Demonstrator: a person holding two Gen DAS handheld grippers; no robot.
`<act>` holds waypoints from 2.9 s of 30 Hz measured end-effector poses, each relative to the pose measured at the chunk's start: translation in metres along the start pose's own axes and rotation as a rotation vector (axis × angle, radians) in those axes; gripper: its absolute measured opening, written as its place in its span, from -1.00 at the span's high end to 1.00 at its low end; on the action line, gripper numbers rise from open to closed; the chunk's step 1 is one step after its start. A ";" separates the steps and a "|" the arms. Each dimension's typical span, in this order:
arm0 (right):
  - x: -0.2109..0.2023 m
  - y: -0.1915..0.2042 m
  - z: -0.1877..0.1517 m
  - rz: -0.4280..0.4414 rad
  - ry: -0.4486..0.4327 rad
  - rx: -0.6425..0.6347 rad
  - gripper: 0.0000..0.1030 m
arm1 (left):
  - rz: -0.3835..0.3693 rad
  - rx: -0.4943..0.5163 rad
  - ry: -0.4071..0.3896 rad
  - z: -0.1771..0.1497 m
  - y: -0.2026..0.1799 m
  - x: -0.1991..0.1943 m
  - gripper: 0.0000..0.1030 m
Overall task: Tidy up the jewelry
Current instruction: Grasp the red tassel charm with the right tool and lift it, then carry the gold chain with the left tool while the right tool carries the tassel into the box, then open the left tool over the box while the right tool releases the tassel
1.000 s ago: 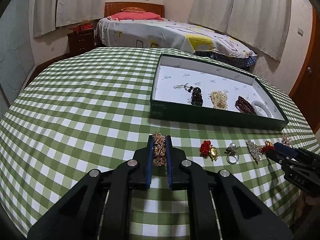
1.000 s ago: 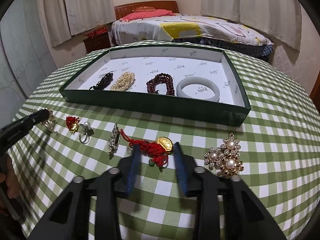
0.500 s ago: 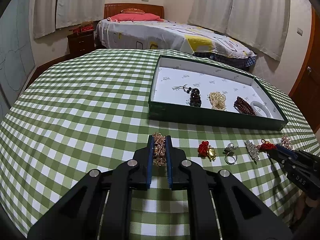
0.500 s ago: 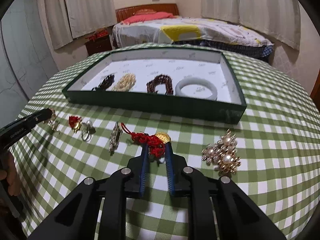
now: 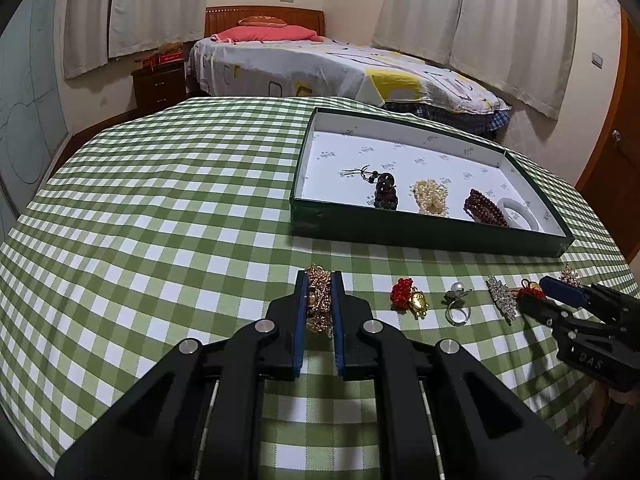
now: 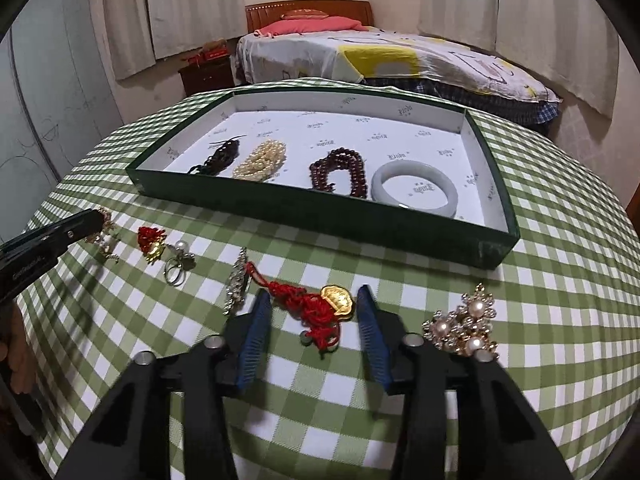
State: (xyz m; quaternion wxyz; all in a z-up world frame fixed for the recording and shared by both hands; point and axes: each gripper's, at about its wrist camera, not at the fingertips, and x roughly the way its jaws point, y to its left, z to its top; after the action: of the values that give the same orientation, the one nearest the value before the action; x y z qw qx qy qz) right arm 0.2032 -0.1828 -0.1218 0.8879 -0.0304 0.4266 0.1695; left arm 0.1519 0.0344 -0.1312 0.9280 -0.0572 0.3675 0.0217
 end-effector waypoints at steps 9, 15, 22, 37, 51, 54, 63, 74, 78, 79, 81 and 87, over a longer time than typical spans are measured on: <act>-0.010 -0.009 -0.006 0.003 -0.036 0.041 0.66 | -0.002 0.001 -0.009 0.001 0.000 -0.002 0.78; -0.017 -0.011 -0.006 0.002 -0.057 0.052 0.67 | -0.006 0.008 -0.015 0.003 -0.002 -0.005 0.78; -0.031 -0.011 0.001 -0.002 -0.104 0.054 0.67 | -0.016 0.015 -0.040 0.009 -0.008 -0.013 0.78; -0.056 -0.025 0.051 -0.014 -0.241 0.057 0.67 | -0.102 0.025 -0.143 0.062 -0.035 -0.023 0.78; -0.006 -0.063 0.117 -0.045 -0.269 0.062 0.67 | -0.112 0.071 -0.124 0.146 -0.057 0.063 0.78; 0.015 -0.071 0.122 -0.052 -0.225 0.068 0.67 | -0.106 0.065 -0.056 0.157 -0.057 0.099 0.78; 0.058 -0.092 0.129 -0.040 -0.070 0.121 0.67 | -0.072 0.068 0.093 0.156 -0.055 0.157 0.78; 0.079 -0.097 0.128 -0.047 0.057 0.147 0.65 | -0.071 0.042 0.194 0.154 -0.054 0.179 0.76; 0.080 -0.098 0.128 -0.046 0.068 0.148 0.55 | -0.074 0.035 0.209 0.152 -0.053 0.182 0.71; 0.080 -0.098 0.127 -0.045 0.066 0.148 0.49 | -0.075 0.032 0.208 0.152 -0.053 0.181 0.58; 0.080 -0.098 0.128 -0.046 0.065 0.149 0.34 | -0.076 0.018 0.200 0.153 -0.052 0.181 0.38; 0.076 -0.097 0.128 -0.040 0.043 0.145 0.29 | -0.082 0.004 0.183 0.152 -0.047 0.175 0.36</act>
State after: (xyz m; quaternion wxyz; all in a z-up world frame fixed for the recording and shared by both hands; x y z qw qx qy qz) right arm 0.3749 -0.2280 -0.1078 0.8815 0.0220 0.4561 0.1198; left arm 0.3865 0.0060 -0.1367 0.8907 -0.0719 0.4483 -0.0223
